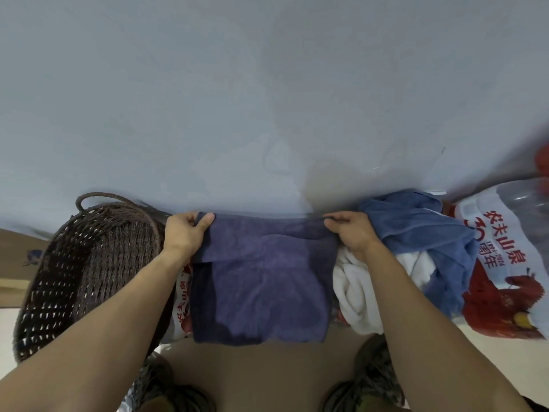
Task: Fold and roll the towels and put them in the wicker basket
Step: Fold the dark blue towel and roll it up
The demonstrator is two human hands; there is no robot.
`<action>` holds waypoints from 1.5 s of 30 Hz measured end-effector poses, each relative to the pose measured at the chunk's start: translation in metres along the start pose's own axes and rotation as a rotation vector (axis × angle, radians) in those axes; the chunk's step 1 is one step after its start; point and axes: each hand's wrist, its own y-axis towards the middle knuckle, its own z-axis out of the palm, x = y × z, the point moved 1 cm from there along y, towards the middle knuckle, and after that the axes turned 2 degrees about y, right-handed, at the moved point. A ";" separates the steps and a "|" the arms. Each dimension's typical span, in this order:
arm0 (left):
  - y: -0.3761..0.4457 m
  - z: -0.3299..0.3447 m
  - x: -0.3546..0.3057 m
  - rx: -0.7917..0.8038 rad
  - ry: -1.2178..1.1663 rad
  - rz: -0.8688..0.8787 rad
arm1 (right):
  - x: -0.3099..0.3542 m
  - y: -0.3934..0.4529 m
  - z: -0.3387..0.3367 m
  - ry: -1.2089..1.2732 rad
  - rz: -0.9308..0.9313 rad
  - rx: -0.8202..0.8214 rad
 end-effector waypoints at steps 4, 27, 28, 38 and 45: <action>0.003 0.003 0.005 -0.060 0.130 -0.018 | -0.003 0.003 0.004 0.011 0.036 -0.085; -0.052 0.005 -0.015 0.035 -0.214 0.007 | 0.021 -0.018 0.151 -0.523 -0.369 0.374; -0.058 0.004 -0.012 0.041 -0.149 0.039 | 0.020 -0.016 0.155 -0.502 -0.359 0.341; -0.129 -0.009 0.056 0.264 0.062 -0.127 | 0.007 0.001 0.176 -0.376 -0.218 0.202; -0.152 -0.030 0.052 0.024 0.049 0.066 | 0.007 -0.003 0.180 -0.454 -0.263 0.179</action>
